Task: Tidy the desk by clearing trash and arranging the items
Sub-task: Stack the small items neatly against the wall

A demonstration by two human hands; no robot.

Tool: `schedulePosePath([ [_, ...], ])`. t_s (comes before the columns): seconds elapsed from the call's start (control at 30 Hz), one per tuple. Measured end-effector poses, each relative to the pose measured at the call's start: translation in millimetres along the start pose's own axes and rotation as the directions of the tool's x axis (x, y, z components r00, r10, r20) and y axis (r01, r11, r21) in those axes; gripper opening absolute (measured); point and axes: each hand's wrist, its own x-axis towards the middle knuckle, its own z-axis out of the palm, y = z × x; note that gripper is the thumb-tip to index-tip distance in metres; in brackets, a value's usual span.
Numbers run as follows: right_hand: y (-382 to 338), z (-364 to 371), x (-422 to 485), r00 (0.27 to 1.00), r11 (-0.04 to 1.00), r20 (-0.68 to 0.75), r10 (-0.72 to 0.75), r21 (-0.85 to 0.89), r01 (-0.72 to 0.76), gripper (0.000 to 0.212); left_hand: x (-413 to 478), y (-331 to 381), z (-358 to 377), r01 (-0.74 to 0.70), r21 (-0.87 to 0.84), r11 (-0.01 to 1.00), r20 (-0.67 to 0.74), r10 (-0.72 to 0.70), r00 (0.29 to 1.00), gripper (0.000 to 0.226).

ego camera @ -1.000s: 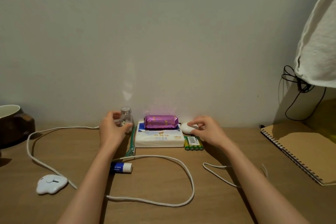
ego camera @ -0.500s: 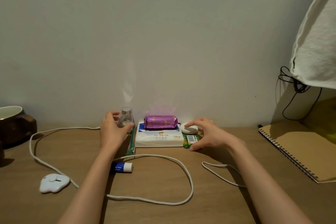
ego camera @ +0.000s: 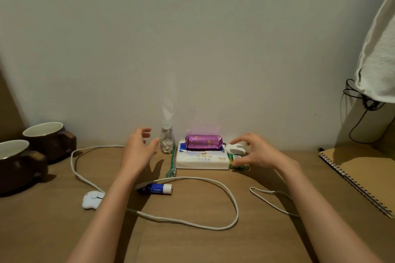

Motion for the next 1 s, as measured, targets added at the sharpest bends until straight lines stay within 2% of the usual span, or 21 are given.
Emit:
schedulePosePath([
  [0.1, -27, -9, -2, 0.994, 0.995, -0.07, -0.085, 0.037, 0.087, 0.027, -12, 0, -19, -0.056, 0.064, 0.996, 0.053, 0.052, 0.997, 0.035],
  [0.17, -52, -8, -7, 0.988, 0.984, -0.035, -0.148, 0.091, 0.151, 0.021, -25, 1, -30, -0.1, 0.122, 0.988, 0.108, 0.087, 0.99, 0.031],
  [0.37, -120, 38, -27, 0.951, 0.945, 0.109, -0.289, 0.192, 0.265, 0.015, -60, -9, -51, -0.152, 0.184, 0.971, 0.284, 0.095, 0.954, 0.024],
  [0.5, -143, 74, -34, 0.939, 0.945, 0.108, -0.326, 0.038, 0.324, 0.025, -74, -18, -58, -0.133, 0.172, 0.976, 0.348, 0.066, 0.935, 0.025],
  [0.67, -148, 96, -36, 0.951, 0.951, 0.086, -0.297, -0.07, 0.303, 0.026, -79, -24, -60, -0.125, 0.17, 0.977, 0.315, 0.066, 0.947, 0.022],
  [0.87, -143, 78, -40, 0.958, 0.966, 0.134, -0.254, -0.017, 0.259, 0.022, -80, -29, -62, -0.087, 0.184, 0.979, 0.27, 0.034, 0.962, 0.024],
  [1.0, -145, 60, -30, 0.986, 0.987, -0.037, -0.161, 0.023, 0.162, 0.022, -77, -33, -60, -0.058, 0.193, 0.979, 0.278, 0.002, 0.96, 0.017],
])
